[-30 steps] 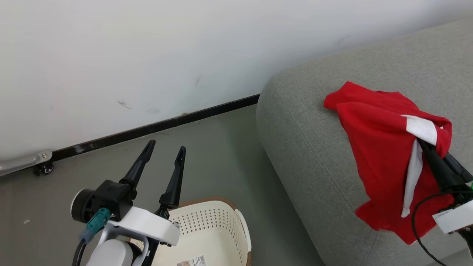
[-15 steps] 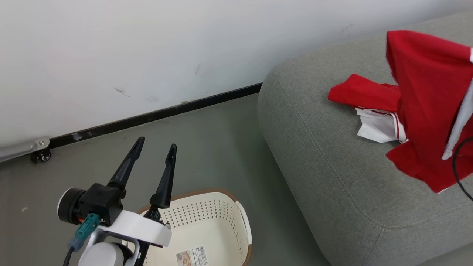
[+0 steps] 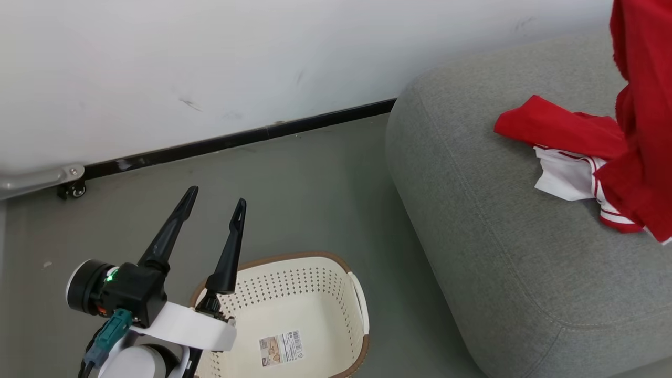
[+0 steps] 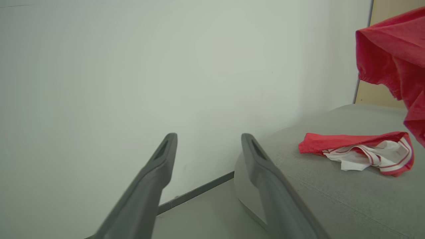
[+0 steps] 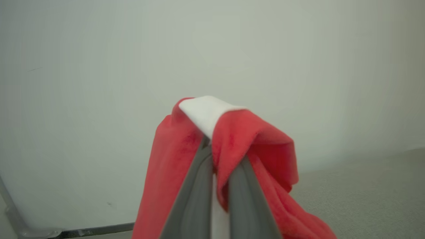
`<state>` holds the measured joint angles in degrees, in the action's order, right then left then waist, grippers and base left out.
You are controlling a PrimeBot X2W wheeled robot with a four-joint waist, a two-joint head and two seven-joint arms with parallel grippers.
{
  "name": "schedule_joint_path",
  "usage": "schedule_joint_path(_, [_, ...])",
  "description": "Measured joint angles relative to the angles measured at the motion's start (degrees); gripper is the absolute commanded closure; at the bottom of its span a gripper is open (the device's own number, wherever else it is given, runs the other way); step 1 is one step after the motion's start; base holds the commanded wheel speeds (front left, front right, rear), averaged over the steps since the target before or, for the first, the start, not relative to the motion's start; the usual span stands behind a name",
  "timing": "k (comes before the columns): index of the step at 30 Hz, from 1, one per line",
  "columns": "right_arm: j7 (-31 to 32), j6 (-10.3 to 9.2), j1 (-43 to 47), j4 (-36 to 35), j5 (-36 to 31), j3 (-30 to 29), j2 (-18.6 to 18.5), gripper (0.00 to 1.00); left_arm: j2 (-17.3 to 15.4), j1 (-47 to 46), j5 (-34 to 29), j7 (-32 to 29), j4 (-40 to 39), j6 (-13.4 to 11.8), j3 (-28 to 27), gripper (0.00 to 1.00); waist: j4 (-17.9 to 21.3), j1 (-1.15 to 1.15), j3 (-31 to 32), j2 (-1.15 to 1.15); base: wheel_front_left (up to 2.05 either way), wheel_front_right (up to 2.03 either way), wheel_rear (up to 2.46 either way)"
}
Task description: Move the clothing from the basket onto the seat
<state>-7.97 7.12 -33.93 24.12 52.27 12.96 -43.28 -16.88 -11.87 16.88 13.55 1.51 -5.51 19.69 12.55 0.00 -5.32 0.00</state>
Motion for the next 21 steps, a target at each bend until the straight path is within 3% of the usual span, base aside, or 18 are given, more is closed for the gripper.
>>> schedule_joint_path(6, [0.7, 0.00, -4.8, 6.2, -3.1, -1.8, 1.4, 1.00, -0.9, 0.0, 0.0, -1.2, -1.6, 0.0, -0.1, 0.00, -1.2, 0.00, -1.6, 0.00, 0.00, 0.00, 0.00])
schedule_joint_path(21, [1.9, 0.00, -14.0, 17.4, -10.5, -5.2, -1.1, 1.00, -3.2, 0.0, -1.5, -4.0, -6.1, -1.1, -0.9, 0.00, -4.4, 0.00, -5.6, 0.00, 0.00, 0.00, 0.00])
